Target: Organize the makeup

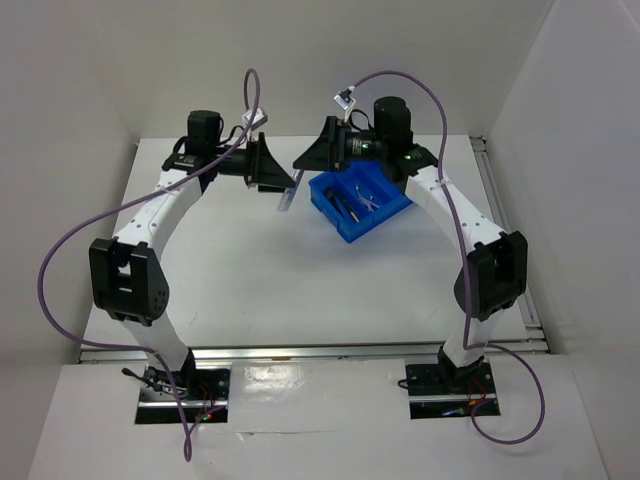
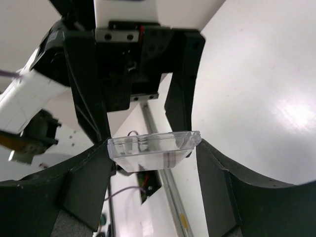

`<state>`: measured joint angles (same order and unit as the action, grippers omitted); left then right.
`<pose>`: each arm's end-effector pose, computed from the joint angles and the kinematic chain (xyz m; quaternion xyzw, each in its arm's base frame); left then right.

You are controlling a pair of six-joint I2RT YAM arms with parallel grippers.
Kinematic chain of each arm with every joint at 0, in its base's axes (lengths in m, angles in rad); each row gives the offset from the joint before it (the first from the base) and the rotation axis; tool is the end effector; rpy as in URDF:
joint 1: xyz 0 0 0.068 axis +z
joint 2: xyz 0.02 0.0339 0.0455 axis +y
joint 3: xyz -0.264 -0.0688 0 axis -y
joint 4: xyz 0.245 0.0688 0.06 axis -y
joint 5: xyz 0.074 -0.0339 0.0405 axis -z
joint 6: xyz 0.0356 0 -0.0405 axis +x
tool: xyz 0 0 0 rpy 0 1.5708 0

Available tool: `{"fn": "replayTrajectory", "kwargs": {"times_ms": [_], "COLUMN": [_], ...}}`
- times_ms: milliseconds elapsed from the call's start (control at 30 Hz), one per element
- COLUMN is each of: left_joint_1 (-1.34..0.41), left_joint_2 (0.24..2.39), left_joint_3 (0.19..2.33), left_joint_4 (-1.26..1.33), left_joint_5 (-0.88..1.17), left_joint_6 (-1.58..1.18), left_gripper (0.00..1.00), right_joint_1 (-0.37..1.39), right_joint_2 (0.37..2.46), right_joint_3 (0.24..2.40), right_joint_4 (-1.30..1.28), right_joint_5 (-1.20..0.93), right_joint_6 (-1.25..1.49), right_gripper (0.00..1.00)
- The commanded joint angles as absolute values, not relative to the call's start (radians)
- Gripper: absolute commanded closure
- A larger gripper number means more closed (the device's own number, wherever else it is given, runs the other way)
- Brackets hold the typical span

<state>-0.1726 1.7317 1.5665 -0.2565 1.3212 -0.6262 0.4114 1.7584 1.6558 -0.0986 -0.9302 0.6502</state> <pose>0.3777 -0.1009 0.3591 0.1759 0.7208 -0.6414 0.1951 0.3666 0.1911 0.3884 -0.1992 0.7211 0.5858 0.3117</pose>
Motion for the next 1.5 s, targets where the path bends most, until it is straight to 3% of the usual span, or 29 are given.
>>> {"fn": "replayTrajectory", "kwargs": {"times_ms": [0,67,233,533,733,900,1467], "left_joint_1": [-0.163,-0.153,-0.124,-0.014,-0.005,-0.005,-0.005], "left_joint_2": [1.697,1.697,1.707,1.727,1.706,1.706,1.717], "left_joint_3": [1.600,1.612,1.621,1.713,1.713,1.690,1.647], "left_joint_4": [-0.347,-0.377,-0.434,-0.667,-0.701,-0.710,-0.670], "left_joint_5": [1.307,1.298,1.276,1.099,0.919,0.888,0.848], "left_joint_6": [-0.571,-0.548,-0.518,-0.397,-0.397,-0.406,-0.445], "left_gripper": [0.11,0.06,0.04,0.00,0.00,0.00,0.00], "right_joint_1": [0.408,0.408,0.408,0.408,0.408,0.408,0.348], "right_joint_2": [1.732,1.732,1.723,1.778,1.830,1.894,2.082], "right_joint_3": [1.739,1.749,1.798,1.933,1.933,1.924,1.925], "right_joint_4": [-0.176,-0.221,-0.329,-0.593,-0.576,-0.508,-0.388], "right_joint_5": [-0.735,-0.666,-0.534,0.001,0.285,0.512,0.724], "right_joint_6": [0.554,0.545,0.494,0.313,0.201,0.108,-0.009], "right_gripper": [0.63,0.64,0.65,0.66,0.66,0.67,0.67]}}
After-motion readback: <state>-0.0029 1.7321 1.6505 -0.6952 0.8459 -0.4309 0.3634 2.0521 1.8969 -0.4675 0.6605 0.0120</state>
